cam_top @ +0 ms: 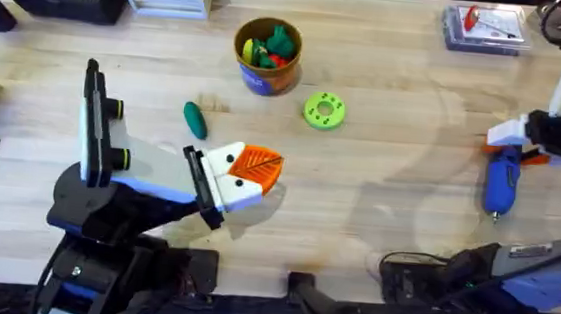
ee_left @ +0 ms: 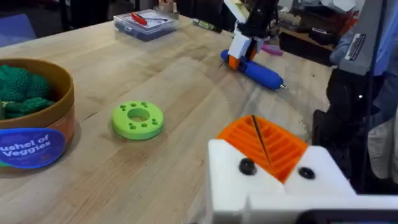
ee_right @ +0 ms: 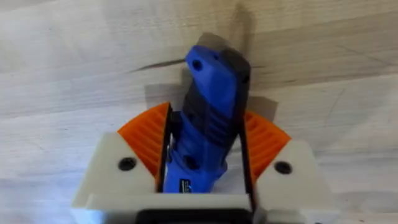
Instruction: Pick up the gripper from the table and insert it into the empty holder that is missing its gripper. Then pick up a screw, insert it into the mounting hole, and use the screwdriver to tighten it. Finally, clean up the table by picking up the vegetable and placing it into the bucket.
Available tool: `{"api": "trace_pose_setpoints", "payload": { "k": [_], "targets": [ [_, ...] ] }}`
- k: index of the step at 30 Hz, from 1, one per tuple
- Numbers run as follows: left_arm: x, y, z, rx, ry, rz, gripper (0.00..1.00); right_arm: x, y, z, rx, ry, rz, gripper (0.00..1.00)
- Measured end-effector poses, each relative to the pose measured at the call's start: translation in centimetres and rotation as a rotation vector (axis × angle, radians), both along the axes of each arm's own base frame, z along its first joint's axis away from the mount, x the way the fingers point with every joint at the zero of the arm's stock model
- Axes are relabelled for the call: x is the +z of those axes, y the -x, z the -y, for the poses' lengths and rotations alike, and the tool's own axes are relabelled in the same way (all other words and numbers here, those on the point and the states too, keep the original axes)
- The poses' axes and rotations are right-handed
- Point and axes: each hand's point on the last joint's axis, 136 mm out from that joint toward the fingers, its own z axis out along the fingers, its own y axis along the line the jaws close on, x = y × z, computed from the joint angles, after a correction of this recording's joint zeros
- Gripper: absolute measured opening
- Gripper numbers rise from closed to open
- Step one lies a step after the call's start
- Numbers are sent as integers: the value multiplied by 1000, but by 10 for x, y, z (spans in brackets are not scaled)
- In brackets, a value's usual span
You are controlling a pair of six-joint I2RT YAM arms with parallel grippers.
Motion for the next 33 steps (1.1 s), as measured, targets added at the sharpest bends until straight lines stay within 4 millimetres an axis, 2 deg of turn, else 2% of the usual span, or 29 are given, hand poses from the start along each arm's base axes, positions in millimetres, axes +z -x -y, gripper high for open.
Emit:
{"api": "trace_pose_setpoints", "payload": {
  "k": [1,3,5,6,7,15,20,23,27,33],
  "targets": [
    [0,0,0,0,0,0,5,0,0,-1,1,-3,-2,570],
    [0,0,0,0,0,0,5,0,0,-1,1,-3,0,409],
    [0,0,0,0,0,0,5,0,0,-1,7,0,-3,148],
    [0,0,0,0,0,0,5,0,0,0,7,0,-3,53],
    [0,0,0,0,0,0,5,0,1,-1,2,-5,-3,25],
    [0,-1,0,4,0,0,5,1,23,-11,1,-33,-100,27],
    [0,-2,-1,11,-1,0,5,10,18,-3,-14,22,-61,27],
    [0,-2,-1,13,-1,0,5,37,9,4,-33,94,30,27],
    [0,-3,-1,18,-1,1,5,88,-4,14,-80,220,209,27],
    [0,-3,-2,22,-1,1,5,165,-14,7,-133,320,492,27]
  ]
}}
